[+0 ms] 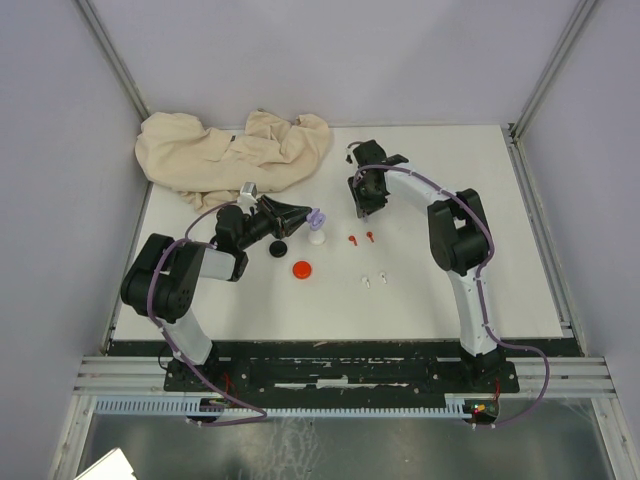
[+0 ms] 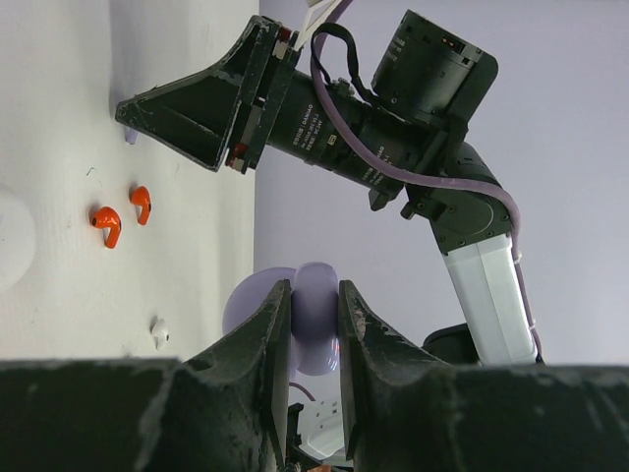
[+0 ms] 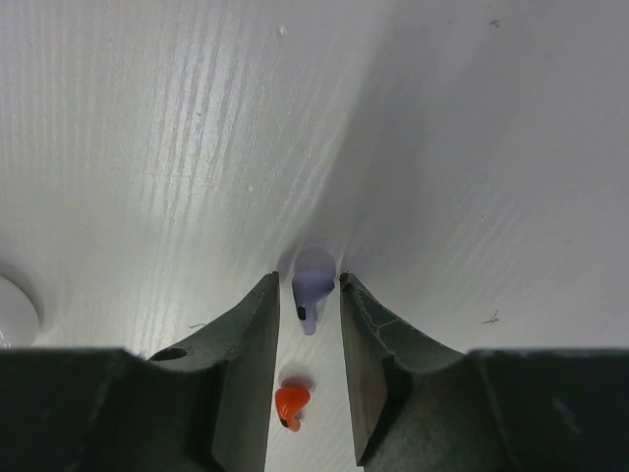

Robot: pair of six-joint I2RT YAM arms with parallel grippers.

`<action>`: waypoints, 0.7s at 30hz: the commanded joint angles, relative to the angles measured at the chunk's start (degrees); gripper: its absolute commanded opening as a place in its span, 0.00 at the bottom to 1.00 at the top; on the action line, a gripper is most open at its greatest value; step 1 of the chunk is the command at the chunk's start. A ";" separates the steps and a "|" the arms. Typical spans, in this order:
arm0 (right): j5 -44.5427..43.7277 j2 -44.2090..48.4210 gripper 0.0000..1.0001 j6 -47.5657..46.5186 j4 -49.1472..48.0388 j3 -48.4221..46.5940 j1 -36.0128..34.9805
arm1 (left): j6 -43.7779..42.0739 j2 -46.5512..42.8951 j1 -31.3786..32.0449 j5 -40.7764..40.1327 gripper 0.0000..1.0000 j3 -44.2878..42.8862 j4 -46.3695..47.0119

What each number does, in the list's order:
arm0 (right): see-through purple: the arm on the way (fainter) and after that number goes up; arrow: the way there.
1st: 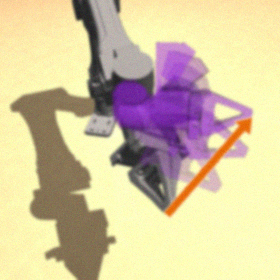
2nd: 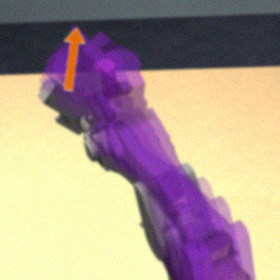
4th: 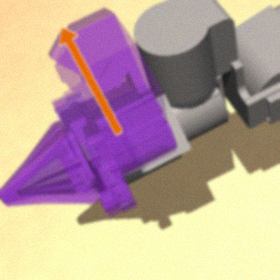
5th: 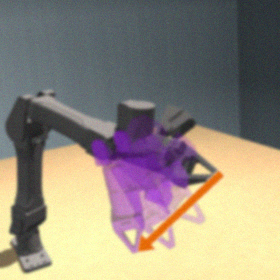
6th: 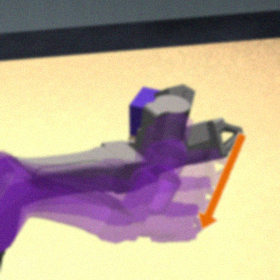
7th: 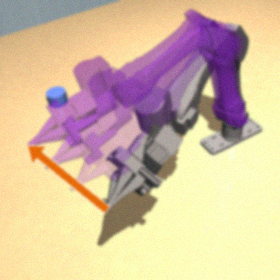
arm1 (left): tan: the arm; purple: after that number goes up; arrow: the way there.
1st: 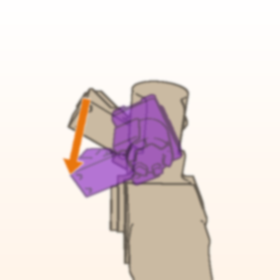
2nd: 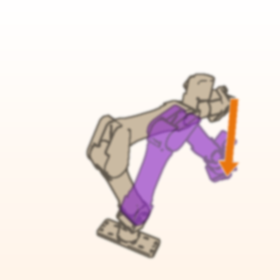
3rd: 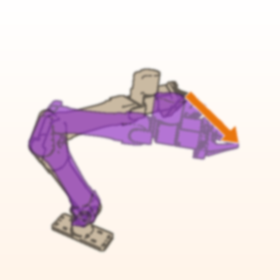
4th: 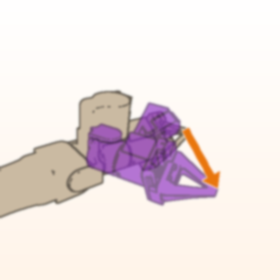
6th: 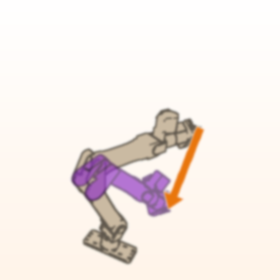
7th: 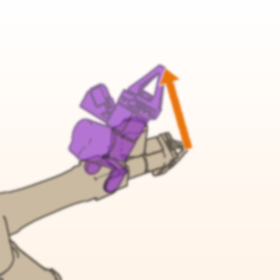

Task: Insert the wireless bluetooth earbuds into the charging case
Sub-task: Pick up the earbud from the center of the board.

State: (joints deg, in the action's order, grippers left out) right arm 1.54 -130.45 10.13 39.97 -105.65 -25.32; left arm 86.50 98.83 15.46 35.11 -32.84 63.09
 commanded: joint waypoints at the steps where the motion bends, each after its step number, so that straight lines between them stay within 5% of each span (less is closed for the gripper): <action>1: 0.51 -1.11 0.39 0.42 0.22 -2.40 0.42 | -2.83 -2.28 -0.20 1.27 0.03 -1.39 1.90; 8: 0.65 -1.25 0.33 0.50 0.30 -2.52 0.56 | -2.85 -2.17 -0.17 1.18 0.03 -1.44 1.85; 14: 0.05 2.25 0.12 0.44 -1.89 -0.54 0.59 | -2.99 -2.25 -0.13 1.10 0.03 -1.96 1.23; 21: 5.02 21.42 0.01 -0.39 -23.63 17.15 0.48 | -3.03 -2.33 0.89 0.77 0.03 -2.97 0.45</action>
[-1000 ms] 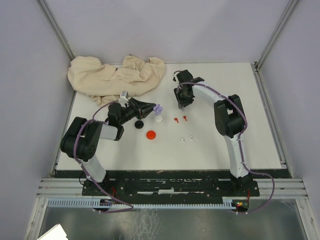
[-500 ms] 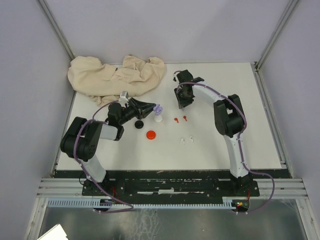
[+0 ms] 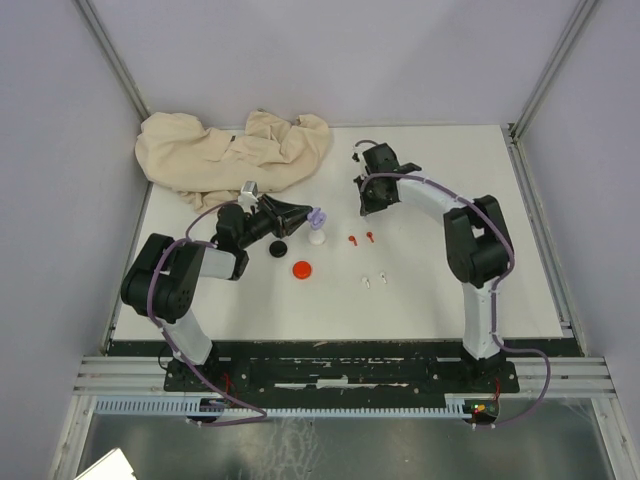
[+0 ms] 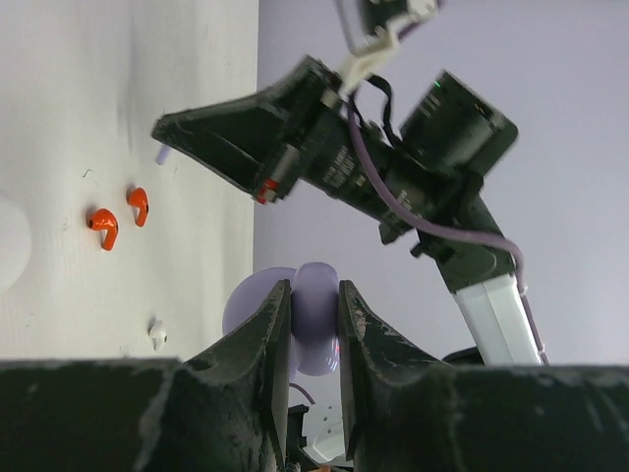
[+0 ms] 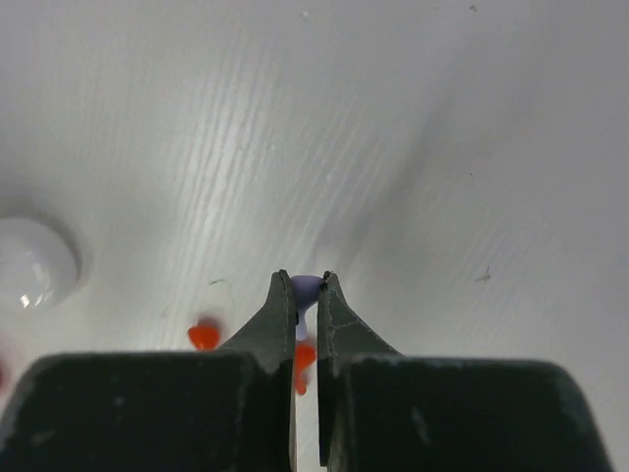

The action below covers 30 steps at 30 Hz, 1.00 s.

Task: Insert the wireless bluetooth earbuds into the charging case
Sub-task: Pick up the earbud from the center of the board, then place the earbud in the charging case.

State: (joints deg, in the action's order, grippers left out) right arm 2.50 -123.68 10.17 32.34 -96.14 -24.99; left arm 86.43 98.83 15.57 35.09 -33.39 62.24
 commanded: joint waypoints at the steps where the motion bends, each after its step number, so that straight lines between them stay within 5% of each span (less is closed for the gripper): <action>1: 5.29 18.06 0.01 -0.31 -19.92 11.13 0.07 | -2.86 -2.17 1.05 0.65 0.03 -2.52 1.29; 8: 11.45 36.80 0.01 1.67 -52.63 35.68 -0.68 | -0.44 -0.35 2.53 0.29 0.03 -3.65 3.80; 14: 14.45 40.97 0.01 -2.21 -75.31 47.59 -3.18 | 3.41 2.08 3.44 0.36 0.03 -4.38 8.74; 22: 15.42 39.16 0.02 -9.33 -85.15 51.90 -8.06 | 3.98 2.32 4.20 -0.15 0.03 -5.72 8.43; 30: 15.36 38.35 0.02 -11.70 -83.89 52.14 -10.23 | 5.05 2.47 4.16 -0.46 0.03 -5.71 9.53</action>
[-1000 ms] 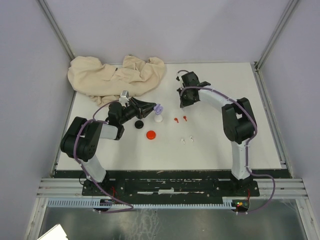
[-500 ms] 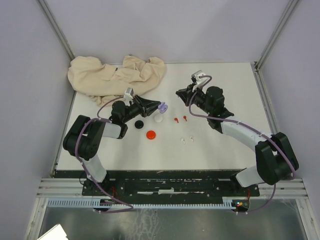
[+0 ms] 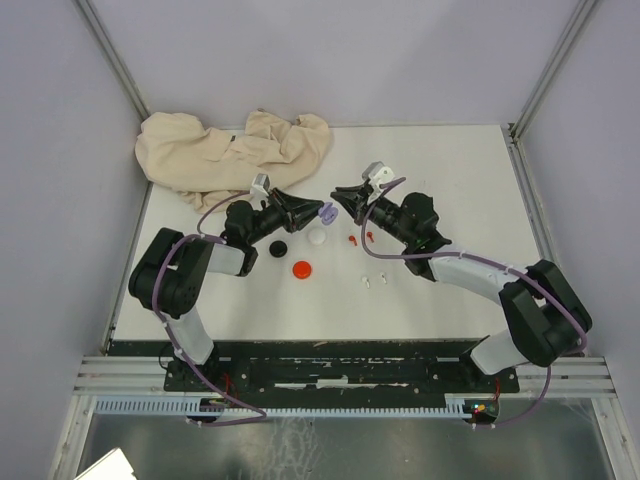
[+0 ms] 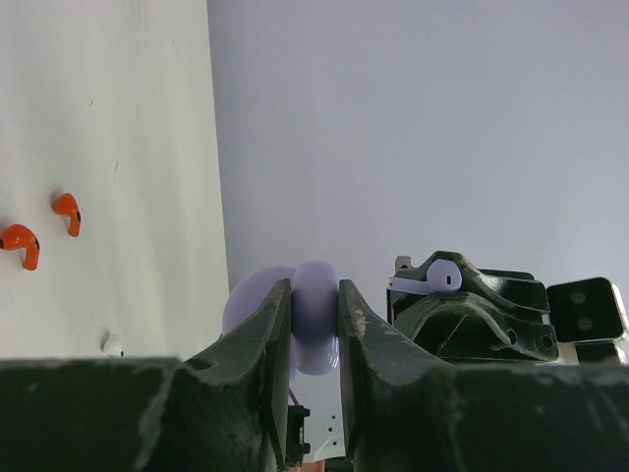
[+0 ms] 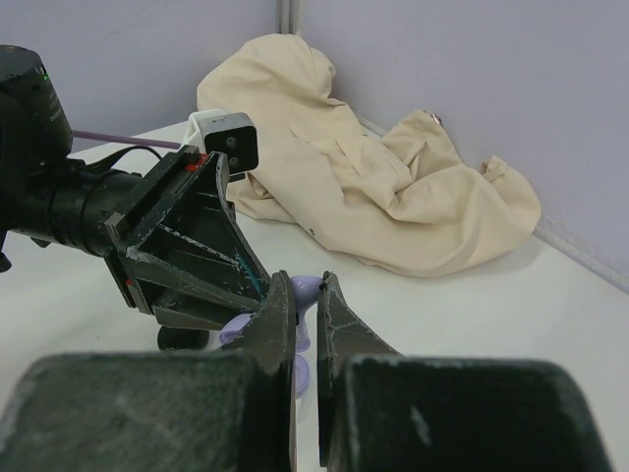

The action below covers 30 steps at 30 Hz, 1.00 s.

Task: Insert the wireless bluetooth earbuds into the charging case
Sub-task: Place the earbud in the charging case.

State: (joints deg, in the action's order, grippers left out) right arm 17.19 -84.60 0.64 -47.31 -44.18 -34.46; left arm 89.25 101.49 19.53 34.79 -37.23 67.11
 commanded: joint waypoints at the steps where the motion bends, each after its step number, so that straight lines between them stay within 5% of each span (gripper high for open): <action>1: 0.70 -0.74 0.01 -2.29 -4.20 0.30 -0.93 | 2.28 -0.28 0.24 -0.22 0.03 -1.88 4.66; 30: 0.86 -3.12 0.01 -3.19 -3.54 2.63 -1.91 | 2.86 -2.03 0.27 -0.51 0.03 -2.22 5.02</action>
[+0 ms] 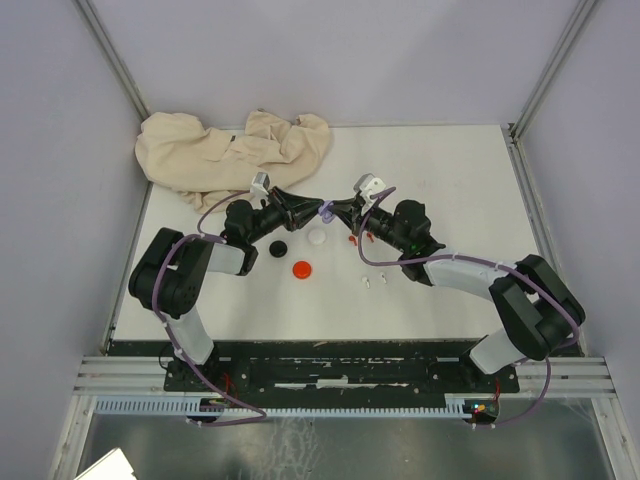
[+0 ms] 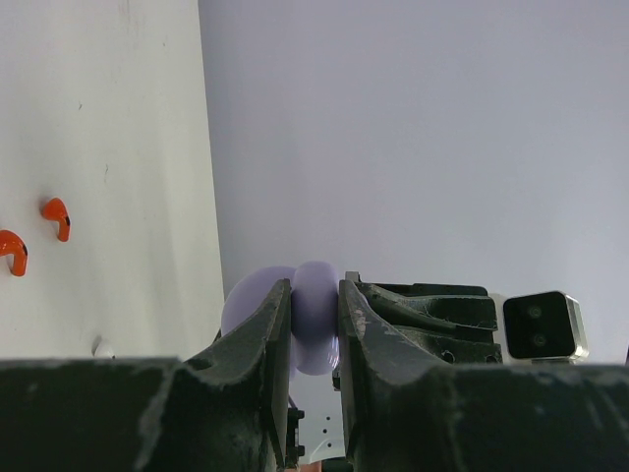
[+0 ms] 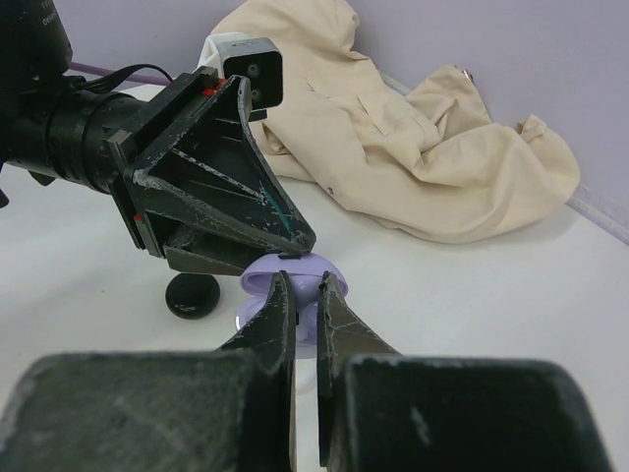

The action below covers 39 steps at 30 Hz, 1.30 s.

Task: Insert the wireless bluetooth earbuds into the charging case
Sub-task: Place the earbud in the charging case.

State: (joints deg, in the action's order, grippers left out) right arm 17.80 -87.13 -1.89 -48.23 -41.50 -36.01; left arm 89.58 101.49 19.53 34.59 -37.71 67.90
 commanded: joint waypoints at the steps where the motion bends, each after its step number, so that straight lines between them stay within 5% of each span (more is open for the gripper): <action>1: 0.22 -0.67 0.01 -0.66 -2.65 -0.07 -0.35 | 2.58 -2.14 0.25 -0.32 0.03 -1.70 4.29; 15: -0.68 -1.22 0.02 -0.45 -1.93 -0.41 -0.35 | 2.70 -2.31 0.23 -0.39 0.03 -1.75 4.36; 26: -3.30 0.03 0.29 2.32 1.29 -1.39 -0.33 | 2.64 -2.26 0.21 -0.57 0.03 -1.99 4.24; 39: -6.38 3.70 0.38 4.61 0.14 -1.98 -0.22 | 2.35 -1.28 0.24 -0.64 0.03 -1.68 4.32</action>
State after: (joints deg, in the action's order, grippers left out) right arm 12.75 -86.28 1.65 -46.15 -41.52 -36.16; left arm 89.62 101.43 19.64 34.54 -37.74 67.96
